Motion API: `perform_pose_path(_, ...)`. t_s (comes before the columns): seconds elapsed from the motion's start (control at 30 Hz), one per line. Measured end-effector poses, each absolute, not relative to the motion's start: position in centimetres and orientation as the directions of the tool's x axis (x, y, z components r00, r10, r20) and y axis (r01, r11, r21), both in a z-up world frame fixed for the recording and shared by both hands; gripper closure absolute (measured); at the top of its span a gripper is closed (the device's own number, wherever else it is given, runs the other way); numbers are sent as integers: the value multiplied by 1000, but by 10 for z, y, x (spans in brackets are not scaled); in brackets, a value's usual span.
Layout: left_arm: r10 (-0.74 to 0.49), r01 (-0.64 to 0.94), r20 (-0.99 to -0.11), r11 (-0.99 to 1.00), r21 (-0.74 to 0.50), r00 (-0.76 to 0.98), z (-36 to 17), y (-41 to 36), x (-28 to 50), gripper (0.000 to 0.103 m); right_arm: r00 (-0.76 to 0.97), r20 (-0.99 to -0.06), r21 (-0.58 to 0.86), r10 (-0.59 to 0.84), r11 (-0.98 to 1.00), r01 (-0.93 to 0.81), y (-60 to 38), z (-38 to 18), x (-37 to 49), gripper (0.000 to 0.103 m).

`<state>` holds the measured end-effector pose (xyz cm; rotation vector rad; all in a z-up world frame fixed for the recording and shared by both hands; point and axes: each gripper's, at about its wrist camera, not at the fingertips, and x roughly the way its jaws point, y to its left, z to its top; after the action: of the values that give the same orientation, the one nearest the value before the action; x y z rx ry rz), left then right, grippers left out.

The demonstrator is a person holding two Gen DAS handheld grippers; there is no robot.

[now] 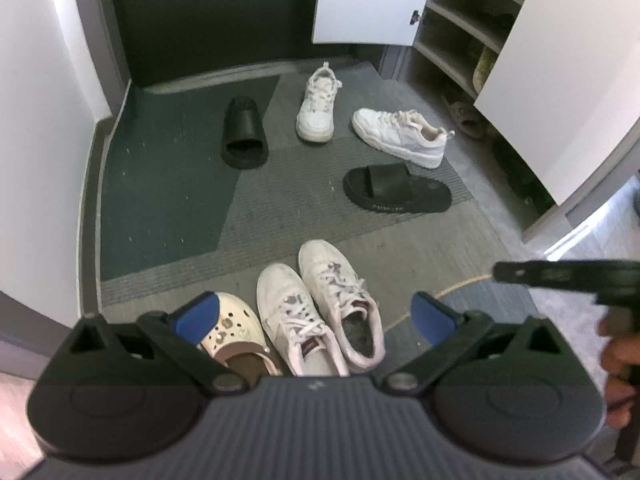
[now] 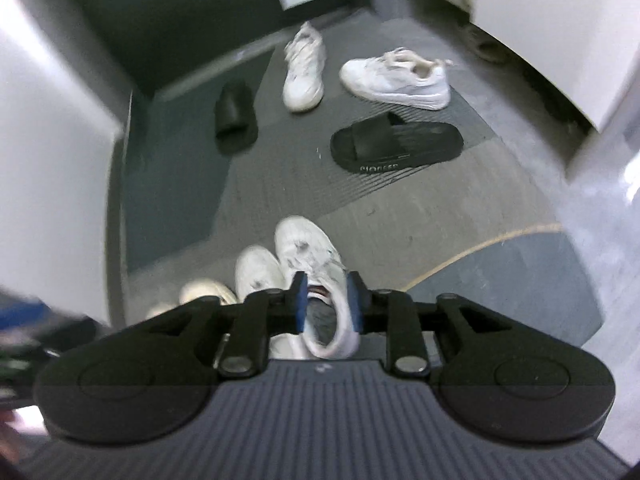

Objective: Organize scattered shoes
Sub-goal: 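Lower the left gripper onto a black slide and grasp its strap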

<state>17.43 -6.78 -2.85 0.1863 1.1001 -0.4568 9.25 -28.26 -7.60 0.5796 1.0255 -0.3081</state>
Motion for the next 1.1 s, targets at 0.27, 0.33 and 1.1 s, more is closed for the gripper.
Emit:
perform_pose_path(0.27, -209, 485, -917, 874, -20, 339, -66, -123, 216, 0, 764, -644, 560, -36, 658, 503, -309, -25, 55, 11)
perform_pose_path(0.33, -216, 501, -912, 865, -13, 350, -76, -149, 231, 0, 823, -565, 626, -58, 620, 473, -318, -11, 42, 12)
perform_pose_path(1.1, -165, 541, -930, 840, 41, 327, -314, -411, 374, 0, 724, -687, 681, -60, 297, 670, -386, -72, 35, 12)
